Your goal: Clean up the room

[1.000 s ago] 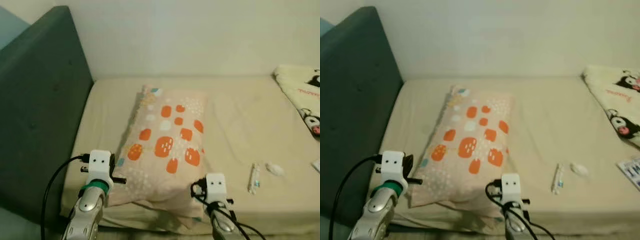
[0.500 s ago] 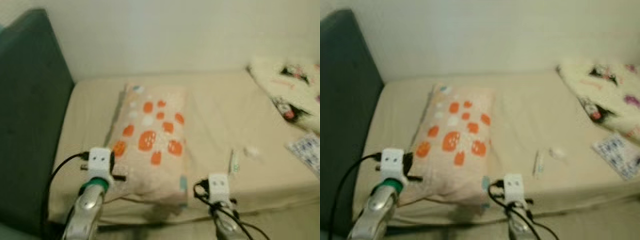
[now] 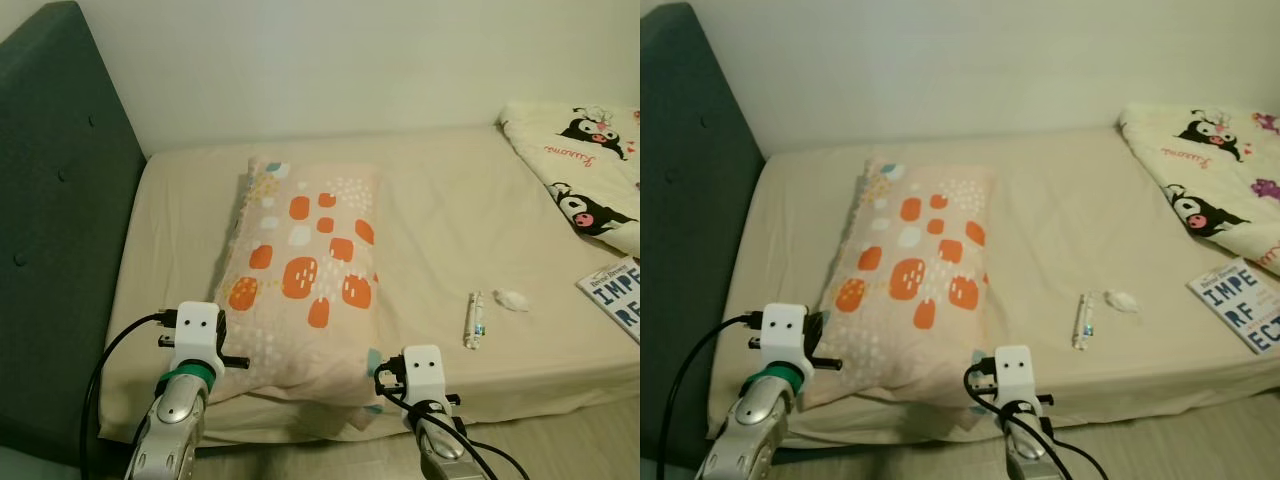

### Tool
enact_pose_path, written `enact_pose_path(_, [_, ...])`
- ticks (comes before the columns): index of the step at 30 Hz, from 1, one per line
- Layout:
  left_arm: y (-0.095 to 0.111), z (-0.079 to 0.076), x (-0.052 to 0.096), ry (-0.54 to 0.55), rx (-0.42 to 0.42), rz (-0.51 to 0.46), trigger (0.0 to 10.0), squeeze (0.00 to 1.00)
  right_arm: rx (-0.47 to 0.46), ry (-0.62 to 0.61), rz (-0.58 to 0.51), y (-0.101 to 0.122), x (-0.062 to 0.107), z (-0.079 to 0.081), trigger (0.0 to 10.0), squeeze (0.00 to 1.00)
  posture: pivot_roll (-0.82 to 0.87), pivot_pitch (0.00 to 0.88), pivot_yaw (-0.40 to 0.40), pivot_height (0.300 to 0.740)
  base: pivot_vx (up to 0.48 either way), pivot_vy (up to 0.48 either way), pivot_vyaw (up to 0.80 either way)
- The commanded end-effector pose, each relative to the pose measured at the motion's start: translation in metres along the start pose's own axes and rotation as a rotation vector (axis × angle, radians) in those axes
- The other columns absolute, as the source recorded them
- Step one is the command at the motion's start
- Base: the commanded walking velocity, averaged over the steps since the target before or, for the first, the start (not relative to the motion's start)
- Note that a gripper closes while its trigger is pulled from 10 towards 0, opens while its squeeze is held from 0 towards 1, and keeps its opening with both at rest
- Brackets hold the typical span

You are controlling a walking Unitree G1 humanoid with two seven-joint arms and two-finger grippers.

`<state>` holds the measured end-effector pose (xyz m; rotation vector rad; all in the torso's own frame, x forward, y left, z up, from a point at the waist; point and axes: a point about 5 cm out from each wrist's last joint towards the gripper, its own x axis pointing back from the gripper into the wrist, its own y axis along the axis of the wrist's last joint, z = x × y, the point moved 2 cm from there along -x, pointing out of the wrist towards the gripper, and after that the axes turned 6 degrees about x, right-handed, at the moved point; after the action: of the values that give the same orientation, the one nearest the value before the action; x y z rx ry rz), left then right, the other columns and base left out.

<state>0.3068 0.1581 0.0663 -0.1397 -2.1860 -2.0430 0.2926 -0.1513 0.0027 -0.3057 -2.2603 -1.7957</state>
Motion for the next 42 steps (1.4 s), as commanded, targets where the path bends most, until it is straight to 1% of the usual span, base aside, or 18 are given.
enact_pose_path(1, [-0.006,0.006,0.003,0.026,-0.019,0.015,10.0,0.0,-0.014,0.016,0.027,-0.006,0.002,0.004,10.0,0.0,0.02,0.064,0.064,0.735,0.0,0.0,0.0])
enact_pose_path(9, [-0.005,0.01,0.003,0.044,-0.036,-0.001,10.0,0.0,-0.039,0.013,0.012,-0.003,0.0,0.005,10.0,0.0,0.02,0.059,0.07,0.71,0.0,0.0,0.0])
enact_pose_path(10, [-0.004,0.011,0.003,0.05,-0.039,-0.008,10.0,0.0,-0.046,0.012,0.004,-0.001,0.0,0.005,10.0,0.0,0.02,0.056,0.073,0.7,0.0,0.0,0.0])
enact_pose_path(17, [-0.003,0.014,0.002,0.062,-0.046,-0.017,10.0,0.0,-0.059,0.009,-0.008,0.002,-0.002,0.006,10.0,0.0,0.03,0.052,0.072,0.67,0.0,0.0,0.0])
enact_pose_path(20, [-0.003,0.014,0.003,0.065,-0.047,-0.019,10.0,0.0,-0.06,0.009,-0.009,0.003,-0.002,0.006,10.0,0.0,0.03,0.052,0.072,0.665,0.0,0.0,0.0])
enact_pose_path(26, [-0.004,0.016,0.004,0.079,-0.051,-0.02,10.0,0.0,-0.062,0.014,-0.015,0.005,-0.003,0.007,10.0,0.0,0.03,0.055,0.06,0.645,0.0,0.0,0.0])
enact_pose_path(27, [-0.005,0.017,0.005,0.084,-0.05,-0.02,10.0,0.0,-0.061,0.017,-0.015,0.005,-0.003,0.007,10.0,0.0,0.04,0.056,0.053,0.64,0.0,0.0,0.0])
enact_pose_path(28, [-0.005,0.018,0.006,0.094,-0.048,-0.023,10.0,0.0,-0.059,0.024,-0.015,0.006,-0.004,0.008,10.0,0.0,0.04,0.057,0.046,0.625,0.0,0.0,0.0])
enact_pose_path(31, [-0.005,0.018,0.007,0.095,-0.048,-0.023,10.0,0.0,-0.06,0.024,-0.015,0.006,-0.004,0.008,10.0,0.0,0.04,0.057,0.046,0.62,0.0,0.0,0.0])
enact_pose_path(33, [-0.005,0.02,0.008,0.105,-0.048,-0.025,10.0,0.0,-0.061,0.028,-0.018,0.007,-0.005,0.009,10.0,0.0,0.04,0.057,0.043,0.605,0.0,0.0,0.0])
enact_pose_path(37, [-0.006,0.021,0.009,0.113,-0.049,-0.028,10.0,0.0,-0.065,0.03,-0.027,0.009,-0.006,0.009,10.0,0.0,0.04,0.056,0.04,0.595,0.0,0.0,0.0])
enact_pose_path(41, [-0.003,0.027,0.01,0.145,-0.051,-0.052,10.0,0.0,-0.079,0.034,-0.051,0.015,-0.008,0.01,10.0,0.0,0.05,0.059,0.032,0.595,0.0,0.0,0.0])
enact_pose_path(42, [0.0,0.03,0.011,0.155,-0.046,-0.067,10.0,0.0,-0.098,0.033,-0.073,0.02,-0.009,0.009,10.0,0.0,0.05,0.062,0.026,0.595,0.0,0.0,0.0])
